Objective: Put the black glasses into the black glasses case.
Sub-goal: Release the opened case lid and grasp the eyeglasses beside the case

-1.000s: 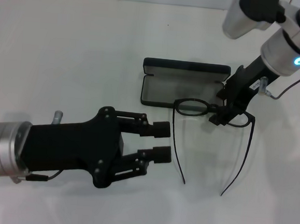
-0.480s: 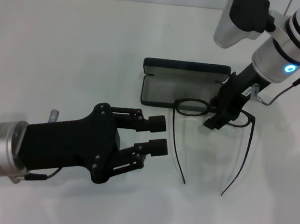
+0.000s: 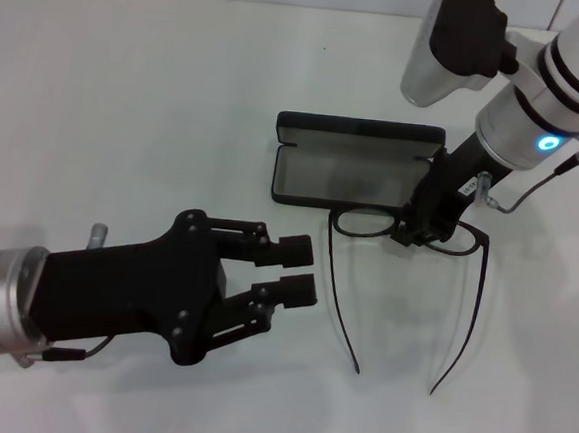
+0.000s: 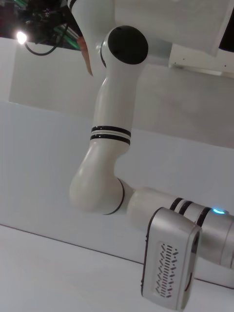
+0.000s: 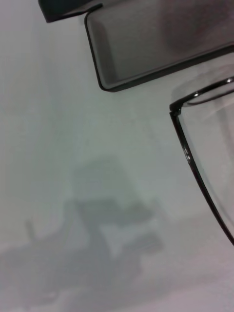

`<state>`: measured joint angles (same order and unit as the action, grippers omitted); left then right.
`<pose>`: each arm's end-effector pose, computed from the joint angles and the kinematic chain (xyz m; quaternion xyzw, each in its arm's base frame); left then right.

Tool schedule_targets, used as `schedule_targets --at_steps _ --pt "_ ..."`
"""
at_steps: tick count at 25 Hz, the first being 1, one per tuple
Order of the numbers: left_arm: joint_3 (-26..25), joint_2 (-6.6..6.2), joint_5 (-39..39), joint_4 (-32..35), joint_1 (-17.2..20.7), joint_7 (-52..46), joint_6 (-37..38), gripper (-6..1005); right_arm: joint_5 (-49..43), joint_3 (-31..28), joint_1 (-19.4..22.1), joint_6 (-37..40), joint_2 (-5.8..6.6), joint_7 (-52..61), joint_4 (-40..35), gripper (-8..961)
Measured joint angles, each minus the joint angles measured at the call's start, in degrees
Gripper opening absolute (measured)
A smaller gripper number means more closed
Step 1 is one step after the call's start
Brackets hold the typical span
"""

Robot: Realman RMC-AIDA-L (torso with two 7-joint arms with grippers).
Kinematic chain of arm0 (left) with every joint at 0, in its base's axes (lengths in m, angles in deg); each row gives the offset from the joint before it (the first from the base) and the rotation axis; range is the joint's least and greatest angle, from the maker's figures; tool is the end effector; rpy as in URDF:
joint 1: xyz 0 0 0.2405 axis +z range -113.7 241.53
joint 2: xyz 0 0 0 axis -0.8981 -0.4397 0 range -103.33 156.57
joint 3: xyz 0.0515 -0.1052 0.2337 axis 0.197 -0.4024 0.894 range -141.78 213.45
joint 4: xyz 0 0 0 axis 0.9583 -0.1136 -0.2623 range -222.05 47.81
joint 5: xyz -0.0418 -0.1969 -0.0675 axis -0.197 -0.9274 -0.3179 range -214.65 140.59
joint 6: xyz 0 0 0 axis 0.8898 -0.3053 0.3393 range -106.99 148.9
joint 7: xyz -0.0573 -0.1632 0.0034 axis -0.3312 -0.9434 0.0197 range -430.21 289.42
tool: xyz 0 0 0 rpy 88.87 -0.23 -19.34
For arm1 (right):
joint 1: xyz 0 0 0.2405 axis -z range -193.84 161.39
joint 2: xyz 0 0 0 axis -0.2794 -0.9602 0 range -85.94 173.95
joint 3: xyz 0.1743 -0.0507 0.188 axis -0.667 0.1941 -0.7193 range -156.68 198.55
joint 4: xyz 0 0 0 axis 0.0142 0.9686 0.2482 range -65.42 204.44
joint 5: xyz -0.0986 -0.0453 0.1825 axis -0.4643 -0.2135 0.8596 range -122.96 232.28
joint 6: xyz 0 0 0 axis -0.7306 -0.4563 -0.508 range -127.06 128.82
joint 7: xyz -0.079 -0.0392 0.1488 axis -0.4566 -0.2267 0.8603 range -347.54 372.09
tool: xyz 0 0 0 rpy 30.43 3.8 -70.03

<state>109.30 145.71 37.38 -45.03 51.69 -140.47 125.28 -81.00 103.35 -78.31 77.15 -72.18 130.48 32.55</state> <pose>-0.2116 0.2371 -0.0318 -0.8865 -0.1209 -0.4466 0.0111 0.1396 0.4160 -0.0938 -0.9751 0.0983 -0.1940 0.0444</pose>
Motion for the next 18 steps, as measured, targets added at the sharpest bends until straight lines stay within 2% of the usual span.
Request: schedule_targets --at_steps 3,9,18 --pt "0.0 0.0 -0.2 0.0 0.5 0.2 0.0 271 0.1 0.1 0.0 -0.3 0.0 0.4 0.0 249" --pt "-0.1 0.0 -0.3 0.0 1.0 0.2 0.0 255 0.5 0.8 0.0 -1.0 0.0 0.9 0.0 227" --pt "-0.3 0.1 -0.4 0.0 1.4 0.2 0.0 231 1.8 5.3 0.5 -2.6 0.0 2.8 -0.2 199"
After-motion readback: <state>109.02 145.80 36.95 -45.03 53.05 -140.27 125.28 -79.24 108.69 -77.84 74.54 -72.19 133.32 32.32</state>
